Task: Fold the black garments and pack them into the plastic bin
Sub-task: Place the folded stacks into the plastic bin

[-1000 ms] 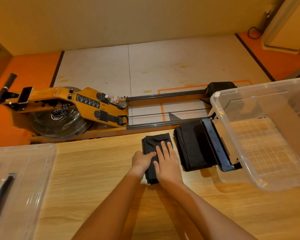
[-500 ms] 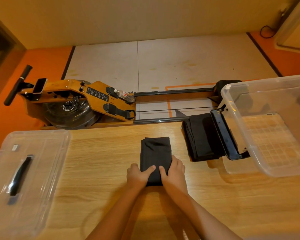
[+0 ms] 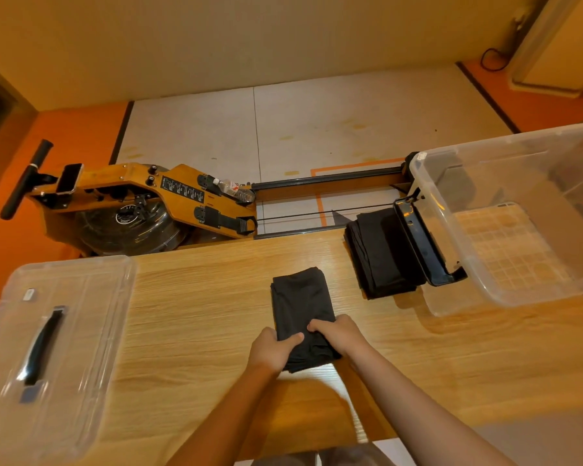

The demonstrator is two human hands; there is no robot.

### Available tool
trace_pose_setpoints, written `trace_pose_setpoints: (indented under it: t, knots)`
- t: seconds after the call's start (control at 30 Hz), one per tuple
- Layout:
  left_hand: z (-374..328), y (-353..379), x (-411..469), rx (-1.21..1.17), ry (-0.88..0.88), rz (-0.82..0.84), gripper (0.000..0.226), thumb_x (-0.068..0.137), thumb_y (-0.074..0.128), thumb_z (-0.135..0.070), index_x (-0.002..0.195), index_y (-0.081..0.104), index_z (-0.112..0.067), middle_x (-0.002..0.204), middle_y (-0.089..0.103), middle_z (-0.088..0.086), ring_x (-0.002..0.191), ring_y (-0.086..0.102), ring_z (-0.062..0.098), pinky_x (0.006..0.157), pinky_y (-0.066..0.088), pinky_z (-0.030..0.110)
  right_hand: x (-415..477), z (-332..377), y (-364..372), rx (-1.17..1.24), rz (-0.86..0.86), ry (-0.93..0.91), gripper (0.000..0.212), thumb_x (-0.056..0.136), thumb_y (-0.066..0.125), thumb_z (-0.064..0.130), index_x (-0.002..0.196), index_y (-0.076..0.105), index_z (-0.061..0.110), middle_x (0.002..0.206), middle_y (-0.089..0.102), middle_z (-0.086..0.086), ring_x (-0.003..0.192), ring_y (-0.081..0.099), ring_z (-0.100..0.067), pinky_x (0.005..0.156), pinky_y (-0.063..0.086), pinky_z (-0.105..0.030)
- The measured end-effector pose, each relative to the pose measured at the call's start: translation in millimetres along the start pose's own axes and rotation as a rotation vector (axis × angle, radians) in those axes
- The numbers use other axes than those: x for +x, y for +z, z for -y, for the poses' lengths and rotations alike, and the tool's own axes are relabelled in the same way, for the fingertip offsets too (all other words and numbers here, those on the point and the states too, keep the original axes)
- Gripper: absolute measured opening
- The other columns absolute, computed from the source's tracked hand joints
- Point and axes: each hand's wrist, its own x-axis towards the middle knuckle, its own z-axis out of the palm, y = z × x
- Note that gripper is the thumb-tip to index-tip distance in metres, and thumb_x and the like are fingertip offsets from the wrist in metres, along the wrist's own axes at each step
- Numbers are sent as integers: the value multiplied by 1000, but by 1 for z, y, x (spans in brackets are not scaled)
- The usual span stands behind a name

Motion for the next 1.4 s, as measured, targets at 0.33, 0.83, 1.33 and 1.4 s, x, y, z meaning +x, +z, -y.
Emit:
trace_pose_setpoints:
  t: [0.33,0.83,1.33,1.4]
  knots:
    - [-83,-33,24,1193,1300,45,94,75,74,-11,152,21,-20,160,14,11,147,12,30,118,12,42,-24,-11,-2,-155,-79,-199,47,78,69,34,111,43,14,106,60,-3,95,59,-19,72,51,-29]
    - [-143,-34,24,1235,1009,529,52,70,80,-30,108,45,-29,103,57,-3,93,53,18,75,45,30,-73,6,-68,-637,-249,-476,41,73,69,38,100,45,19,90,59,1,80,60,-19,62,53,-34]
    - [-222,-91,-40,45,626,678,92,41,93,-46,120,57,-17,115,68,0,103,66,13,81,54,22,-138,64,-179,-148,-99,-631,30,74,76,26,96,57,19,93,63,-1,84,64,-15,73,54,-37]
    - [-240,-73,-49,-19,618,694,94,33,93,-51,113,60,-15,105,72,-2,98,69,14,75,54,21,-138,64,-205,-75,-58,-613,28,75,76,24,96,59,17,97,64,-3,87,65,-17,74,53,-35]
